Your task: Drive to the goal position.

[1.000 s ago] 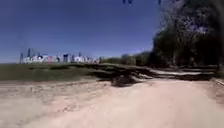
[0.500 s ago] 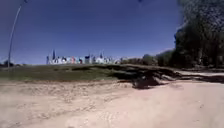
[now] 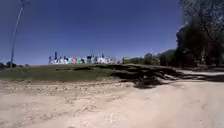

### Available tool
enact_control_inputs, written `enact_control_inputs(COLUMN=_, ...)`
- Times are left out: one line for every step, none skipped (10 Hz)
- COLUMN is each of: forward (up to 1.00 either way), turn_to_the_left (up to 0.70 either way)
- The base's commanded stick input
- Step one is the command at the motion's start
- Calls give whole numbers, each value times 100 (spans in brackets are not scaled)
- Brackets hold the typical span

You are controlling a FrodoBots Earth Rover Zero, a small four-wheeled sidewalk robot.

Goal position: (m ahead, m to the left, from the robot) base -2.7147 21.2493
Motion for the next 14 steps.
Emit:
enact_control_inputs(forward=0, turn_to_the_left=85)
enact_control_inputs(forward=0, turn_to_the_left=85)
enact_control_inputs(forward=0, turn_to_the_left=85)
enact_control_inputs(forward=0, turn_to_the_left=85)
enact_control_inputs(forward=0, turn_to_the_left=85)
enact_control_inputs(forward=0, turn_to_the_left=85)
enact_control_inputs(forward=0, turn_to_the_left=85)
enact_control_inputs(forward=0, turn_to_the_left=85)
enact_control_inputs(forward=0, turn_to_the_left=85)
enact_control_inputs(forward=0, turn_to_the_left=85)
enact_control_inputs(forward=0, turn_to_the_left=85)
enact_control_inputs(forward=0, turn_to_the_left=85)
enact_control_inputs(forward=0, turn_to_the_left=85)
enact_control_inputs(forward=0, turn_to_the_left=85)
